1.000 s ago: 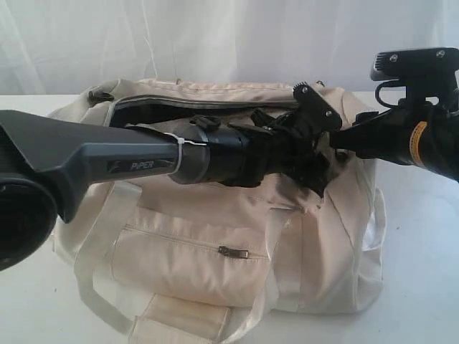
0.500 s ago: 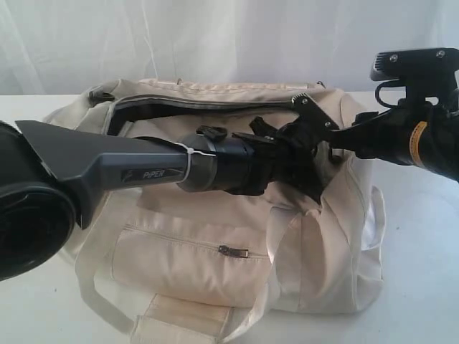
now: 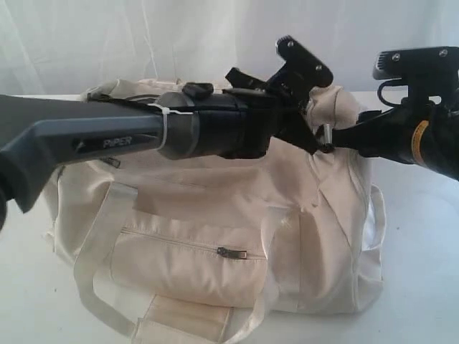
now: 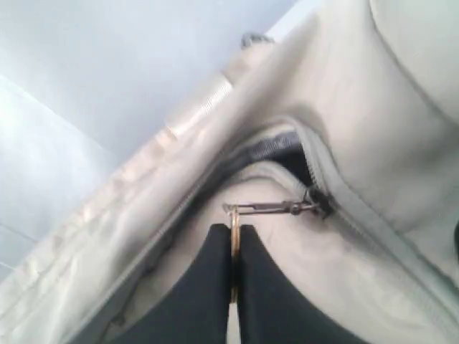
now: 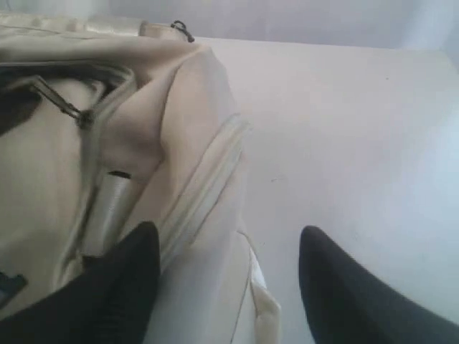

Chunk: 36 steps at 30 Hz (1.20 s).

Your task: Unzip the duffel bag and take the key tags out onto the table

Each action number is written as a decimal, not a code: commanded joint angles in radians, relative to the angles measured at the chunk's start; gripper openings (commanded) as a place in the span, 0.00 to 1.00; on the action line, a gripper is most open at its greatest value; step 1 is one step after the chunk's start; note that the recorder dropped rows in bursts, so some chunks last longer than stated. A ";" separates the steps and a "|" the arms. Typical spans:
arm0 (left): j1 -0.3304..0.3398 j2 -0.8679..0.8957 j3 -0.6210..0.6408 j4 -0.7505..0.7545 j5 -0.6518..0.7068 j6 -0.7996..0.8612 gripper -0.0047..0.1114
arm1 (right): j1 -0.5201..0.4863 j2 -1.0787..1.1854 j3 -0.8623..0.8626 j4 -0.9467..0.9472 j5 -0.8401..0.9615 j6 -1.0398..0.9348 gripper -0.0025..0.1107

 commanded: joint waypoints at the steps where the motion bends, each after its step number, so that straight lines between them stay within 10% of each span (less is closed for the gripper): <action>1: -0.042 -0.068 0.006 -0.021 -0.019 0.153 0.04 | -0.003 -0.002 -0.006 0.005 0.077 -0.002 0.50; 26: -0.313 -0.309 0.323 -0.021 -0.176 0.112 0.04 | -0.005 0.190 -0.171 0.010 0.215 -0.048 0.50; 36: -0.447 -0.425 0.473 -0.021 -0.478 0.099 0.04 | -0.035 0.190 -0.171 0.016 0.205 -0.048 0.50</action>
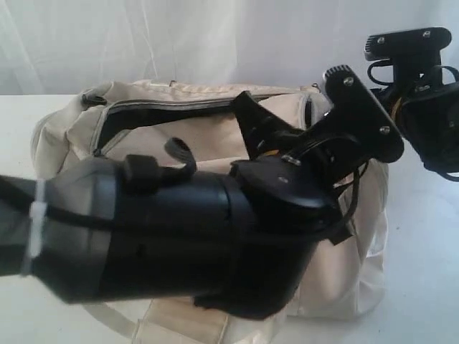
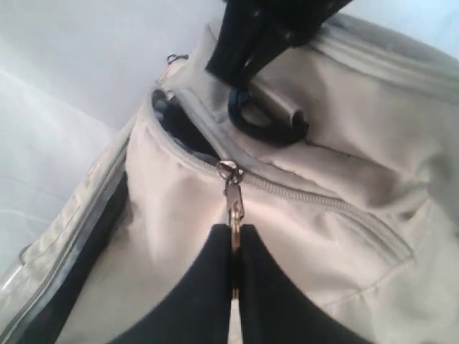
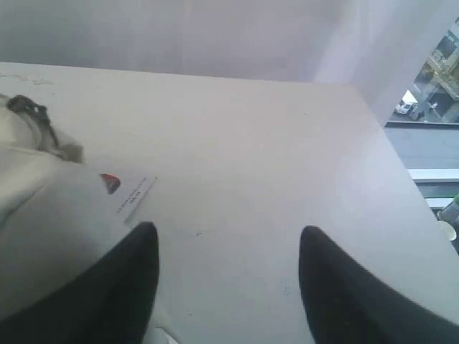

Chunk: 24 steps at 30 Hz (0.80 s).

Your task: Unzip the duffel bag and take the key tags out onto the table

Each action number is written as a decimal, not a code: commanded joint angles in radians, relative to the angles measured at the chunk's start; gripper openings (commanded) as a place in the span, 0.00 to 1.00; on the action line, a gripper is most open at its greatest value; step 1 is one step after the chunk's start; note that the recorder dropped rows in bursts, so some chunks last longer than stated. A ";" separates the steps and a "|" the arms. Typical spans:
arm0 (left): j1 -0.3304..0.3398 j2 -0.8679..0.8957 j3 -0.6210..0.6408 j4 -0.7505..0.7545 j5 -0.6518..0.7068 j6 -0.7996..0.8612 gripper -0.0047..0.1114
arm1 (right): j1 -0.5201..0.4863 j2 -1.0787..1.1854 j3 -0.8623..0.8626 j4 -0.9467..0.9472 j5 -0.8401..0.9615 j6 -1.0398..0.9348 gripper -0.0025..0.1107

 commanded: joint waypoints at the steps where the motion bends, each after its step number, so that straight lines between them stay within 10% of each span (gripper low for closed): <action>1: -0.073 -0.073 0.069 -0.019 -0.111 0.089 0.04 | -0.034 0.002 -0.002 0.012 -0.009 -0.010 0.50; 16: -0.476 -0.152 0.133 -0.019 -0.108 -0.147 0.04 | -0.066 0.002 -0.002 0.055 -0.237 0.027 0.50; 24: -0.585 -0.154 0.133 -0.019 -0.192 -0.165 0.04 | -0.066 0.002 -0.002 0.068 -0.245 0.024 0.50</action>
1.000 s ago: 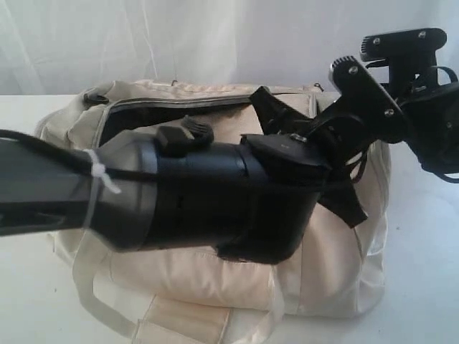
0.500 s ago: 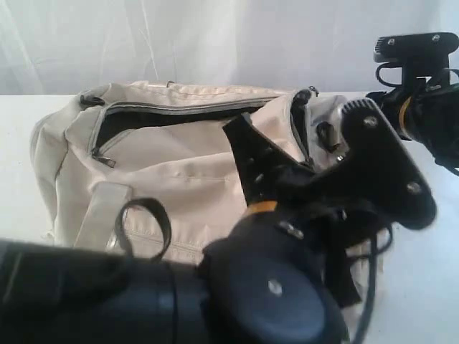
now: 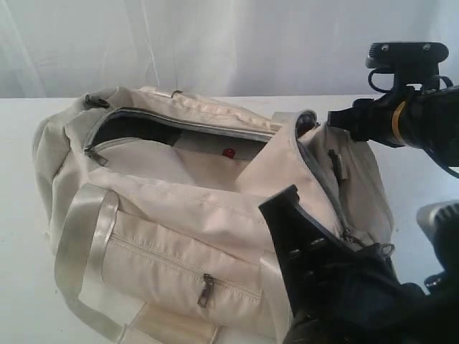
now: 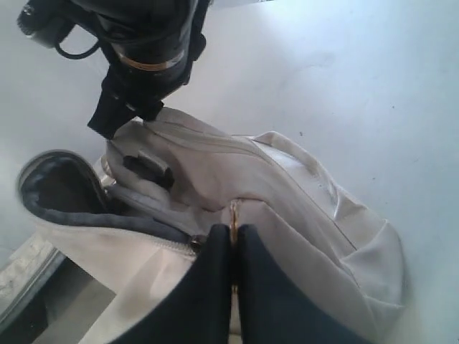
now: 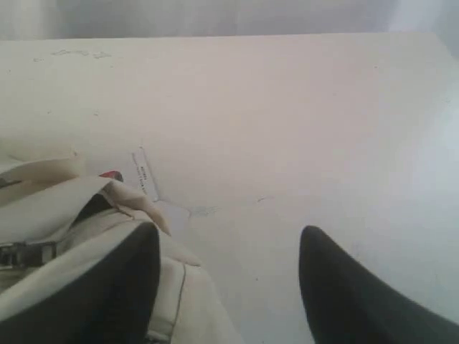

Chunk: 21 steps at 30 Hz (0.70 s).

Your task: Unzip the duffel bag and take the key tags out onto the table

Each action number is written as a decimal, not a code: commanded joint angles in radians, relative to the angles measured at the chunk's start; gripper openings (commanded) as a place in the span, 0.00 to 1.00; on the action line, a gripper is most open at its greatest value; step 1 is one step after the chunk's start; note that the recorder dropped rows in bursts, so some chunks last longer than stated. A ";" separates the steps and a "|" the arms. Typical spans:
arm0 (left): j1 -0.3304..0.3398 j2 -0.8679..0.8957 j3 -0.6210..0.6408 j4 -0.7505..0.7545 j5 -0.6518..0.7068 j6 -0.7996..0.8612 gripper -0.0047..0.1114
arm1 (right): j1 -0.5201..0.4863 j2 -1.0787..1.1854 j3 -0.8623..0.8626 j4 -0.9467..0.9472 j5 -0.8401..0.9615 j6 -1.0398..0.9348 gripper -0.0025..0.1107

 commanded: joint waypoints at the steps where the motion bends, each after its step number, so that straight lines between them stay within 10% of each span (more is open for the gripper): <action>1: -0.123 -0.021 -0.001 -0.033 -0.008 -0.010 0.04 | -0.003 0.000 -0.002 0.012 -0.027 0.000 0.50; 6: -0.009 -0.042 -0.001 -0.033 -0.008 0.077 0.10 | -0.003 -0.004 -0.002 0.014 -0.097 -0.009 0.50; 11: 0.228 -0.067 -0.019 0.004 0.017 0.161 0.64 | -0.003 -0.022 -0.002 0.014 -0.131 -0.007 0.50; 21: 0.710 -0.067 -0.026 -0.033 0.204 0.211 0.56 | -0.003 -0.049 -0.002 0.014 -0.207 -0.007 0.50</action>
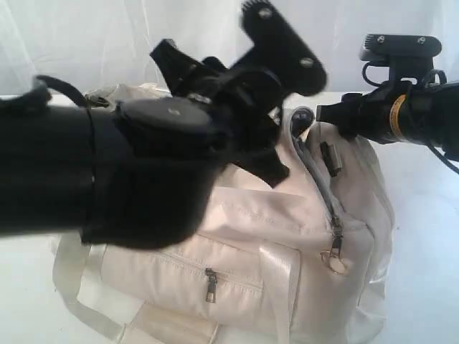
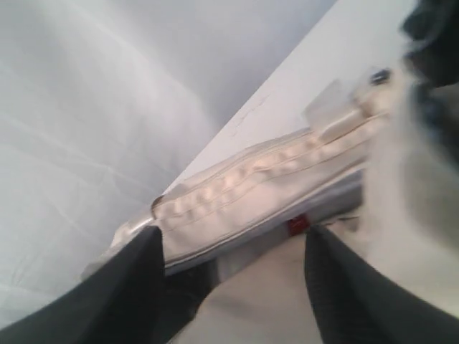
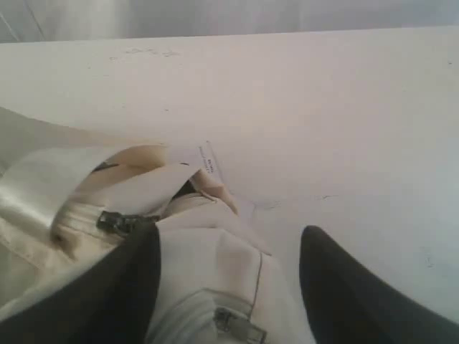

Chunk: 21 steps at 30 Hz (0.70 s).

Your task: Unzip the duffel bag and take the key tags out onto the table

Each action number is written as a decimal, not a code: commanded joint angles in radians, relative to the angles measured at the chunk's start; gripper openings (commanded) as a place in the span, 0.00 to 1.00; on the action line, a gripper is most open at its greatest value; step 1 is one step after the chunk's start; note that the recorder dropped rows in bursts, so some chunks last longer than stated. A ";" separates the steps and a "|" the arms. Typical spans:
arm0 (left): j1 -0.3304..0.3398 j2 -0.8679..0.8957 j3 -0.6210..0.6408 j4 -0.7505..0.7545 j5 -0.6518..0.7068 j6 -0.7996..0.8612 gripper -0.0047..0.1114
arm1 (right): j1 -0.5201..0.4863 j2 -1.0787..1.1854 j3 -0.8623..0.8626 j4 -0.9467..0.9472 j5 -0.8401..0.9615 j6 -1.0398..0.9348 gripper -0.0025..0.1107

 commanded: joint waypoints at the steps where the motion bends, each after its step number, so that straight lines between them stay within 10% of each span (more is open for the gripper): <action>1: 0.182 -0.015 -0.005 -0.047 0.065 0.072 0.56 | -0.003 -0.023 -0.002 0.001 -0.051 -0.007 0.50; 21: 0.587 -0.019 0.093 -0.047 0.161 0.027 0.55 | -0.003 -0.141 0.143 0.046 -0.025 -0.047 0.50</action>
